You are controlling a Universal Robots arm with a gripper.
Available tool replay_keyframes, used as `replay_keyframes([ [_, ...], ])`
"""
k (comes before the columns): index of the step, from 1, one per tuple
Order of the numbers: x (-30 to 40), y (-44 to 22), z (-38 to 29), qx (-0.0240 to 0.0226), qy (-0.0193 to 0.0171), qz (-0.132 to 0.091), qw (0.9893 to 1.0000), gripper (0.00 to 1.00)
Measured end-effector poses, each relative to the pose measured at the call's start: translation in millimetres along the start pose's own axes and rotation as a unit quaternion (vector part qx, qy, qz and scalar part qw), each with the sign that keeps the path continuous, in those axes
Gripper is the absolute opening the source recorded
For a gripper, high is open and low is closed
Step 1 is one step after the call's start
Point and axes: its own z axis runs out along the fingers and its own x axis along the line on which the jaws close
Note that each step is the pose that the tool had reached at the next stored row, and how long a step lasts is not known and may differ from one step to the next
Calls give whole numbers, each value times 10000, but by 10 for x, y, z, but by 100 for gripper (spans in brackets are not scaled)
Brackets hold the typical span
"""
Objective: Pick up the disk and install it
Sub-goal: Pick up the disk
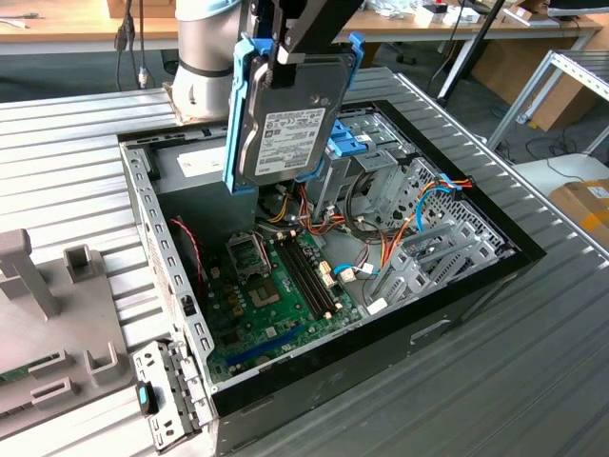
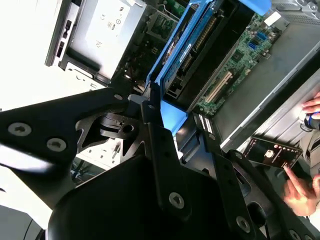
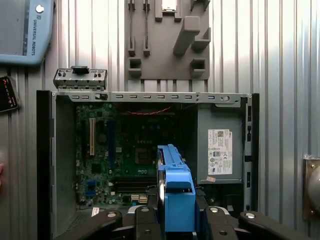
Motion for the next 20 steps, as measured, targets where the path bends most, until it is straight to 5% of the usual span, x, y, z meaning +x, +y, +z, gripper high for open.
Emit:
replay_keyframes([
  [6, 97, -2, -6, 0, 0, 0, 10000, 37],
  [20, 141, -4, -9, 0, 0, 0, 10000, 37],
])
